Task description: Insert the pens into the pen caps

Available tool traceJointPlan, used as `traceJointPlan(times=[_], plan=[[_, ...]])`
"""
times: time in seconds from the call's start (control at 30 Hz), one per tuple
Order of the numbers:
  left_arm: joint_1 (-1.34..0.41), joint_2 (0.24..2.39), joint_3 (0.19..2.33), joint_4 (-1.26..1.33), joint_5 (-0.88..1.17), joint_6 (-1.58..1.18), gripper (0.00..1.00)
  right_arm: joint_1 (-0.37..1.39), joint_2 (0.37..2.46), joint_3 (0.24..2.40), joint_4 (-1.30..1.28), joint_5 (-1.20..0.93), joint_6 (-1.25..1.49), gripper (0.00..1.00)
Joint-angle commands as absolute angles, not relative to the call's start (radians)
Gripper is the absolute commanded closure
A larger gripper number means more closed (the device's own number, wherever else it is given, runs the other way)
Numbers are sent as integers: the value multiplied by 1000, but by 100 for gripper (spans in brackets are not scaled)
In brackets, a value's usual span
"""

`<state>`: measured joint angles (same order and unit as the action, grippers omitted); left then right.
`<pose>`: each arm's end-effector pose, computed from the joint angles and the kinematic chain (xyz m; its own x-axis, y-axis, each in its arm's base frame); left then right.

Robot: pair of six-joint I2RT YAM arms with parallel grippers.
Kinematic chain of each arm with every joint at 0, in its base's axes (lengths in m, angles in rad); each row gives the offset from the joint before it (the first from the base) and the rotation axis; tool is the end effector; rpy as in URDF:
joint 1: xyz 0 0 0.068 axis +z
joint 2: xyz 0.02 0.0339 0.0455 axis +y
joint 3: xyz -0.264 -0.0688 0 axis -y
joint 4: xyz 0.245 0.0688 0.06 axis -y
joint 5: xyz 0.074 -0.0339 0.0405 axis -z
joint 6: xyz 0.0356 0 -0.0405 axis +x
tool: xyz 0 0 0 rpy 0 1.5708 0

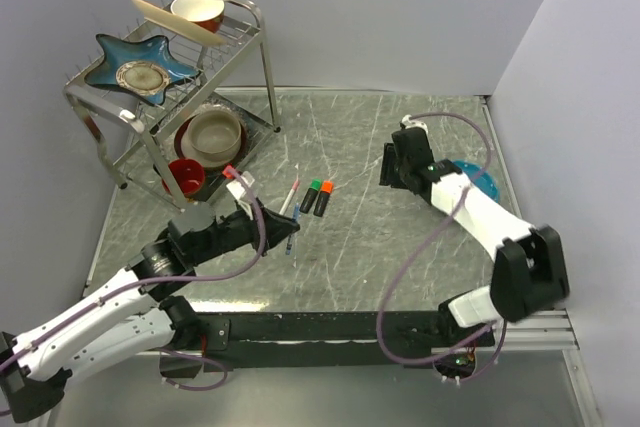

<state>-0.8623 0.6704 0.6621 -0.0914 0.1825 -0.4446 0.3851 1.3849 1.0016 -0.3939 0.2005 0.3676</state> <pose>0.1038 -0.1311 0.3246 -0.4302 -0.1480 -0.8905 0.7524 0.4864 -0.4443 0.2793 0.1056 0.2606 -0.6915 0.0997 -0.7154 0.0128 0.9920 0.1259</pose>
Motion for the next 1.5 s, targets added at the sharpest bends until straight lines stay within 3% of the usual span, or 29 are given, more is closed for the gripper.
traceJointPlan(times=[0.0, 0.5, 1.1, 1.17, 1.3, 1.47], plan=[[-861, 670, 741, -175, 213, -397, 99, 307, 1544, 1138, -443, 81, 261, 44], [-861, 551, 713, -272, 170, -364, 99, 198, 1900, 1361, -515, 18, 206, 50], [-861, 552, 713, -278, 189, -364, 99, 189, 1999, 1394, -540, 41, 192, 59], [-861, 549, 712, -279, 183, -365, 99, 189, 2005, 1394, -549, 48, 189, 63], [-861, 549, 710, -273, 176, -365, 99, 189, 2008, 1404, -561, 35, 184, 85], [-861, 560, 715, -258, 192, -371, 99, 189, 1988, 1404, -577, 18, 187, 97]])
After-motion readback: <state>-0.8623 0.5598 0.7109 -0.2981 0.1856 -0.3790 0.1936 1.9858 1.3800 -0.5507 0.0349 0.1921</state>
